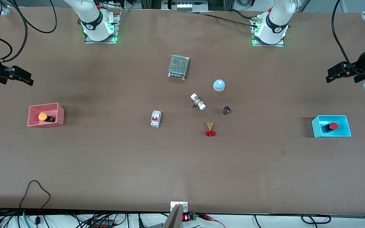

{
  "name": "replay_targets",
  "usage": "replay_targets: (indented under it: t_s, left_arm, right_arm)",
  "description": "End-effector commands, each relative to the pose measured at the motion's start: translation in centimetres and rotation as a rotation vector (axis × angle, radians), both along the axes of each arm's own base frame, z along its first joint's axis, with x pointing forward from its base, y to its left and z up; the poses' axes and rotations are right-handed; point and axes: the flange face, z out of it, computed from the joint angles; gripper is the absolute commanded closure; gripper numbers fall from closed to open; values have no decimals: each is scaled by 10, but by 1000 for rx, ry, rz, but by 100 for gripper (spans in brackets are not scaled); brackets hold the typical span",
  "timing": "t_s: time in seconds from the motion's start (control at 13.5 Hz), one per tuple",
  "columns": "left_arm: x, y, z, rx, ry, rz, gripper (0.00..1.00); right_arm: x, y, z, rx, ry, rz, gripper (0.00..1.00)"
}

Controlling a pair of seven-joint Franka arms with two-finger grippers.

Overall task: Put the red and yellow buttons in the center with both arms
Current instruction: 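Move the right gripper over the pink box while the left gripper approaches the cyan box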

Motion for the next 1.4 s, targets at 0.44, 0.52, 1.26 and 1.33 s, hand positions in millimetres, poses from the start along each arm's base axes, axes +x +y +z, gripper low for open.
replay_targets:
  t_s: [0.44, 0.52, 1.26, 1.33]
  left_arm:
    - [-1, 3, 8, -9, 11, 1, 0]
    - [-1, 4, 8, -9, 11, 2, 0]
    - [16, 9, -31, -12, 78, 15, 0]
    - [20, 22, -41, -14, 96, 36, 0]
  right_arm:
    - [-5, 5, 8, 9, -7, -2, 0]
    - [-4, 7, 6, 9, -7, 1, 0]
    - [43, -6, -52, 6, 47, -6, 0]
    - [47, -5, -61, 4, 53, -2, 0]
